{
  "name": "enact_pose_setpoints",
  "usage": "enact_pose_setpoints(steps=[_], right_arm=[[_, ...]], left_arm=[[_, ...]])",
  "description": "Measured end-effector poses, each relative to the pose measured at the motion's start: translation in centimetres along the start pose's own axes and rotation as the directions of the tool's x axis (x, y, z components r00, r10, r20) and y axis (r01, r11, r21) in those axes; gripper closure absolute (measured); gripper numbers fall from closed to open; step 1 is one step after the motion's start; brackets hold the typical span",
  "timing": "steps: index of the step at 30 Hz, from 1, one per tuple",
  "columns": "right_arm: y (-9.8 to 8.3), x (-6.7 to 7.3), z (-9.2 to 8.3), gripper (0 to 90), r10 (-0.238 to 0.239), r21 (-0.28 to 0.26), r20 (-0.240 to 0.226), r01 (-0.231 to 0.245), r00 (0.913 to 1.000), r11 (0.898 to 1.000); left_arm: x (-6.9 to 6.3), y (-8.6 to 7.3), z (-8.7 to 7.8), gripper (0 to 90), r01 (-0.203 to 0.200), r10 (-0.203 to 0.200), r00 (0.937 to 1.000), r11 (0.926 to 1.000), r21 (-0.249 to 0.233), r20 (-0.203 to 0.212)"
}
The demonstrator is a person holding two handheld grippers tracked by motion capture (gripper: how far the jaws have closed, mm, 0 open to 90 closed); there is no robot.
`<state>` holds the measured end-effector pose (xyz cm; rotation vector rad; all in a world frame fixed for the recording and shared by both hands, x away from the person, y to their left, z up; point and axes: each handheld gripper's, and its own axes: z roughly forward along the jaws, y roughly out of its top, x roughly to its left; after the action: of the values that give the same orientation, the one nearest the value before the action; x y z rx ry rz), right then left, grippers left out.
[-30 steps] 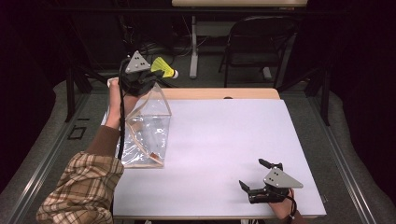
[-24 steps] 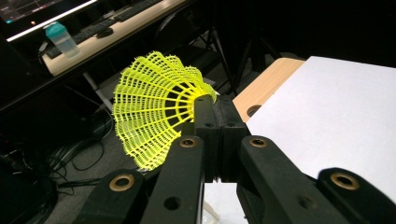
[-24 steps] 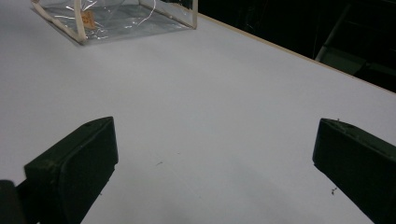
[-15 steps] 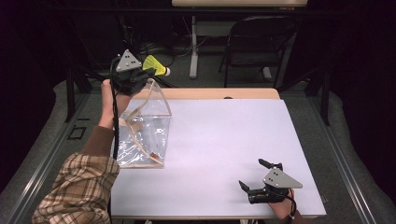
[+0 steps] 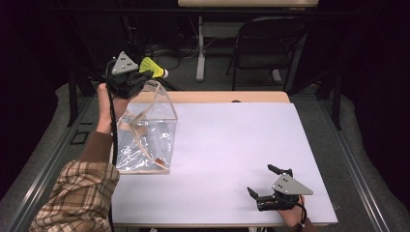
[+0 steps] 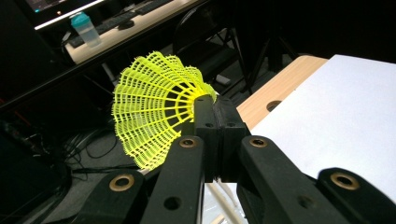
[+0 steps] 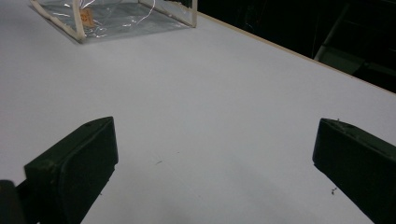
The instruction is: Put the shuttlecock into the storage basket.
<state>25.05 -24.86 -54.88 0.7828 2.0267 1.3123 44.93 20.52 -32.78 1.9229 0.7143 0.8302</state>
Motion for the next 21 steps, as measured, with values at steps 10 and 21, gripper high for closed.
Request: enact_pose_setpoints(steps=[10, 21], right_arm=[[0.0, 0.0, 0.0, 0.0, -0.002, 0.009, 0.000, 0.002, 1.0000, 1.000], [0.0, 0.0, 0.0, 0.0, -0.001, 0.009, 0.000, 0.001, 1.0000, 1.000]], left_arm=[[0.8, -0.4, -0.7, 90.0, 0.011, -0.011, 0.9997, 0.9999, 0.003, -0.024], [1.4, -1.1, -1.2, 90.0, 0.022, -0.022, 0.9989, 0.9996, 0.016, -0.042]])
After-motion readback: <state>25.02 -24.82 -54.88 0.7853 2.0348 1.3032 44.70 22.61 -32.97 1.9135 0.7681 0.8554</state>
